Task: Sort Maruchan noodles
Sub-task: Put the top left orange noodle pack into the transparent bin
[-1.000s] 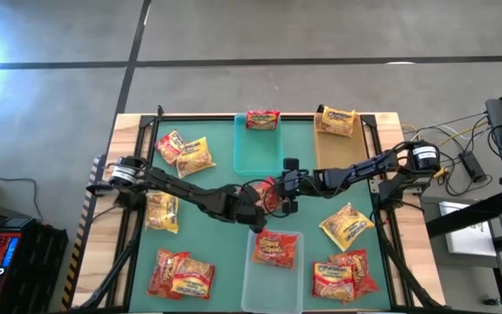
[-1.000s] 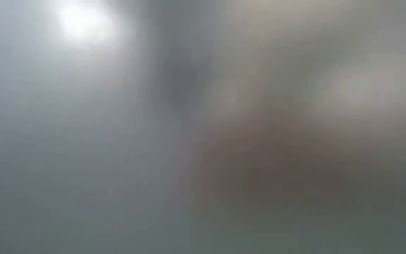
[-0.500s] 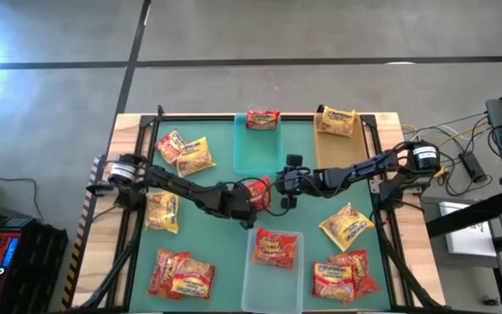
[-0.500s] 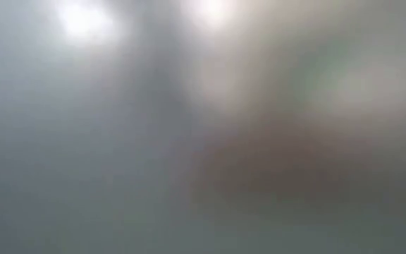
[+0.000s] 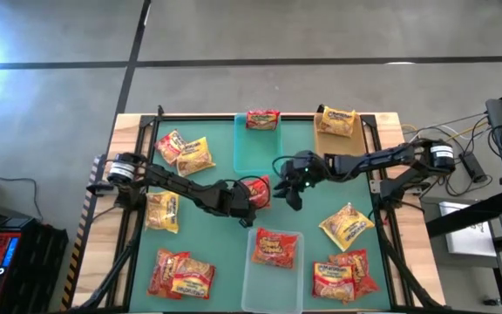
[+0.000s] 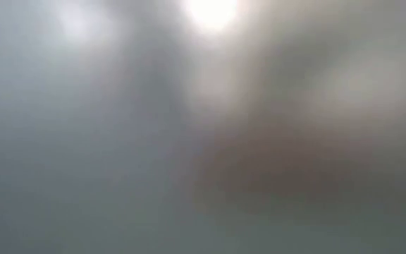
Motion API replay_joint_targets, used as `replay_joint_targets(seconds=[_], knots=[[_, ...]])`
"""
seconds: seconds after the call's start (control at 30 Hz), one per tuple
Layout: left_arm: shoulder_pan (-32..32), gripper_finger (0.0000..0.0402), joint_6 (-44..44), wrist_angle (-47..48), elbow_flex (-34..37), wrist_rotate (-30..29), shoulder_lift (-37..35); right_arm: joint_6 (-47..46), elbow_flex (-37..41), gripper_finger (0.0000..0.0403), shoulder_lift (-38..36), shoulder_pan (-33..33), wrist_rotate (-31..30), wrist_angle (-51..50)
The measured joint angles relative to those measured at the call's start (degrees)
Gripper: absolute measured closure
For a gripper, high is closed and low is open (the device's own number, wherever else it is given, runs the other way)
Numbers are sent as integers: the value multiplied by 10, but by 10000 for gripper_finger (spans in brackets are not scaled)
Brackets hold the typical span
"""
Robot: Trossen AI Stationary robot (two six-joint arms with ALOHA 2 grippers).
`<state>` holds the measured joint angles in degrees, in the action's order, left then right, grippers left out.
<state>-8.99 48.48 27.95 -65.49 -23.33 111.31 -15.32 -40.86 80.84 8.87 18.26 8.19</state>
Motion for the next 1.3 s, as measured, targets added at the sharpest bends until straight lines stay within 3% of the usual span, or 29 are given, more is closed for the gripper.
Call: replay_joint_targets(seconds=[0.3,0.53,0.8,1.13,1.3], knots=[[0,326,-14,-10,1,-3,1,-126,19,264,3,3,12,19],[0,326,-19,-20,1,-17,1,-147,22,264,3,3,-113,-3],[0,326,-30,-25,1,-24,2,-193,22,260,3,18,-88,-33],[1,326,-30,-30,1,-32,2,-272,24,192,3,46,-64,-28],[1,326,-31,-36,1,-45,3,-318,27,165,21,43,-73,29]])
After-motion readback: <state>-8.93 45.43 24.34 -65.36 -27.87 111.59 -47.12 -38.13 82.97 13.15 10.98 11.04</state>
